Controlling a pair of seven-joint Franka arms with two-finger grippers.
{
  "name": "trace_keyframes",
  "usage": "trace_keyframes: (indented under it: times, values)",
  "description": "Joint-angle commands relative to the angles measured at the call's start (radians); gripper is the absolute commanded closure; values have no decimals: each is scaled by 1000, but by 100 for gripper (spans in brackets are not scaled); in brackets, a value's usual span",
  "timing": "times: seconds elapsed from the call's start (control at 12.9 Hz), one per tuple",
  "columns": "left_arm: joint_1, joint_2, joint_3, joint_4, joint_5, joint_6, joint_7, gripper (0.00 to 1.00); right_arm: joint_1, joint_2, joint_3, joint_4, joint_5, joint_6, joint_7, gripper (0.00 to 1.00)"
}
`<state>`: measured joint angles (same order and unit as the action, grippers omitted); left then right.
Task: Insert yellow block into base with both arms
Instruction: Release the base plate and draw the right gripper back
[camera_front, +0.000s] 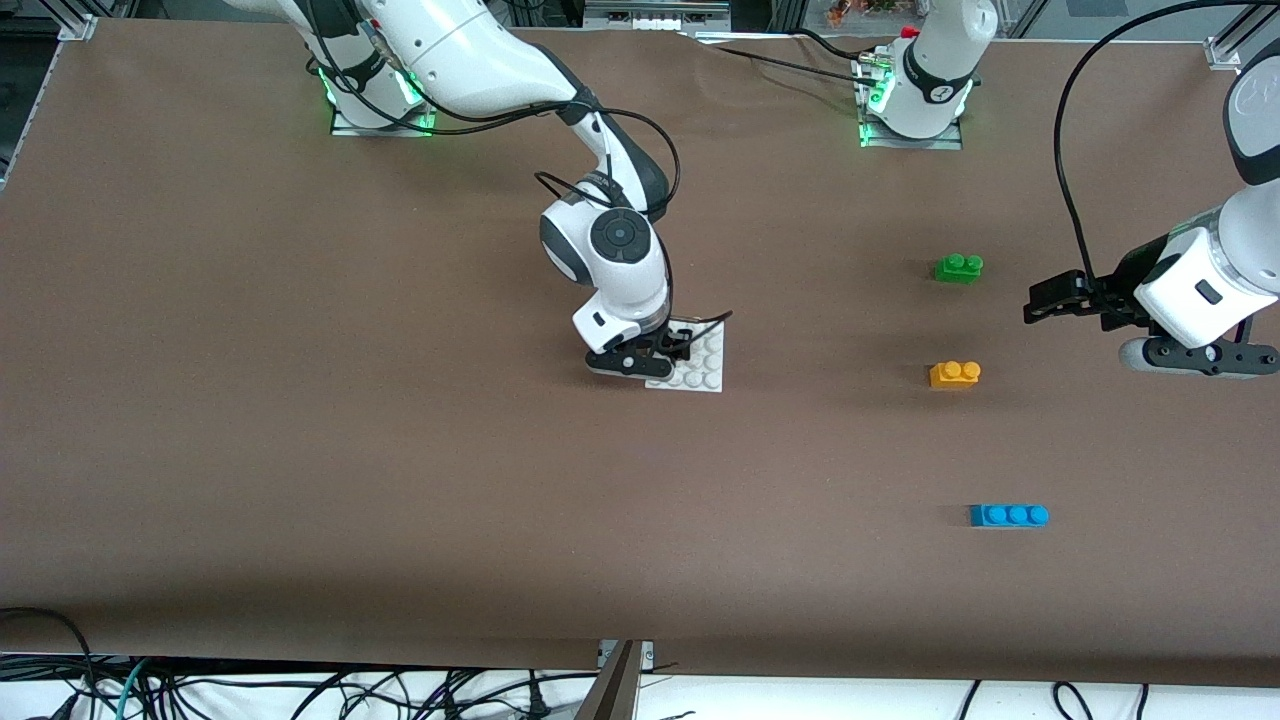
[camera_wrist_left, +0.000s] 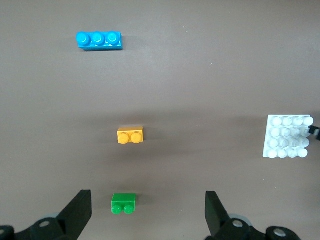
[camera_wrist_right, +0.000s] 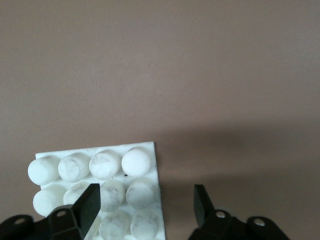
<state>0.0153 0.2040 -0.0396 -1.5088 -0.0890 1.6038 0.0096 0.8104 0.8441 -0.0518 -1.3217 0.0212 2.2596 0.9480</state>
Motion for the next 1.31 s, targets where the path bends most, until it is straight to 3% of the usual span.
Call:
trace_keyframes:
  times: [0.0, 0.15, 0.7, 0.85, 1.08, 1.24]
  values:
    - [5, 11, 3, 27, 3, -22, 18, 0, -37, -14, 1, 146, 6, -220, -8, 7]
    - [3, 11, 1, 27, 3, -22, 18, 0, -120, -55, 13, 200, 9, -355, -114, 2]
    - [0, 21, 3, 30, 3, -21, 12, 0, -371, -281, -6, 162, 8, -561, -510, 1]
    - [0, 26, 3, 30, 2, -16, 12, 0, -424, -399, -31, 63, 11, -598, -644, 1]
    - [0, 58, 4, 30, 3, -15, 13, 0, -427, -603, -117, -155, 11, -588, -711, 1]
    - [5, 67, 4, 28, 6, -12, 23, 0, -427, -663, -134, -200, 8, -588, -718, 1]
